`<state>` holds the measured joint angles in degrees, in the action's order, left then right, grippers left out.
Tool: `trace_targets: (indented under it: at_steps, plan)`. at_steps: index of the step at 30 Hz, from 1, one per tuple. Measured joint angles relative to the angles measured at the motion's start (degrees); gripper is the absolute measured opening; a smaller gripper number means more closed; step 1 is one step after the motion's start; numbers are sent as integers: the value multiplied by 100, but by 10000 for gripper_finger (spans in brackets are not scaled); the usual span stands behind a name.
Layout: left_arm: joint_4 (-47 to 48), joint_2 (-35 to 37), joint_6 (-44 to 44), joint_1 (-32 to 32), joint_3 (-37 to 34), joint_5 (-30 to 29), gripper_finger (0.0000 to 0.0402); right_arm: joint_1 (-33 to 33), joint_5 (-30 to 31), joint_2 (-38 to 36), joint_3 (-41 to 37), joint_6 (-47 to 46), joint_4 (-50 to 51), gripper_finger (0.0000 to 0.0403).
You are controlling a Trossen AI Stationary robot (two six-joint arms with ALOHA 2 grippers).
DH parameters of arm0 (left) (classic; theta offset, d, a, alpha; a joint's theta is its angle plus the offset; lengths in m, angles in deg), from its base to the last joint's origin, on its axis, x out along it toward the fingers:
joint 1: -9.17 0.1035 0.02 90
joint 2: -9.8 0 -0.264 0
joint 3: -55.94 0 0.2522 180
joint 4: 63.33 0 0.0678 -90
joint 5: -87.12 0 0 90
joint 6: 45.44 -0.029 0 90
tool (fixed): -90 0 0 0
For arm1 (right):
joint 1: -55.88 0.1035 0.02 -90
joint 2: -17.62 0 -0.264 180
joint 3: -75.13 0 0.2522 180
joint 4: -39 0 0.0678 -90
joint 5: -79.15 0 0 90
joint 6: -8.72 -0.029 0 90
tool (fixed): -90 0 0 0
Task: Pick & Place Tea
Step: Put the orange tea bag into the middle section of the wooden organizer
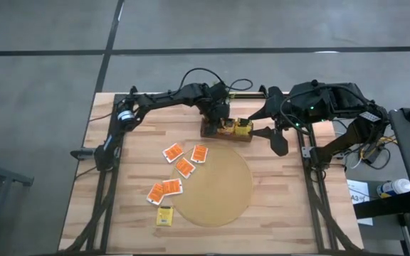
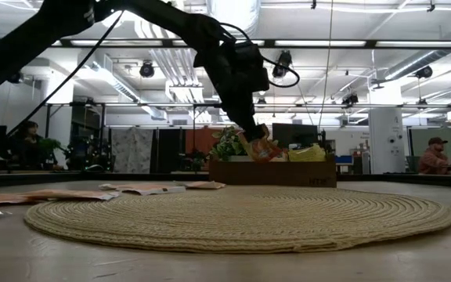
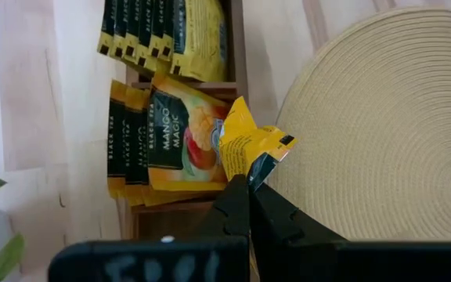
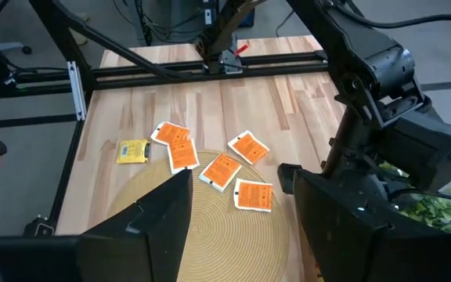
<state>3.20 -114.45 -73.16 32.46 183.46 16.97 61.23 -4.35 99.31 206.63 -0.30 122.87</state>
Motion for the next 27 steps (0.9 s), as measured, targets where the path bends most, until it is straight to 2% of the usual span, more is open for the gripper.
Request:
trace_targets:
  at_steps: [21,27]
  plan:
    - [145,0,131,11,-22,-42,0,0,0,2,0,2,-2,219]
    - [-80,0,208,11,-22,-289,3,0,-16,2,0,-62,-3,219]
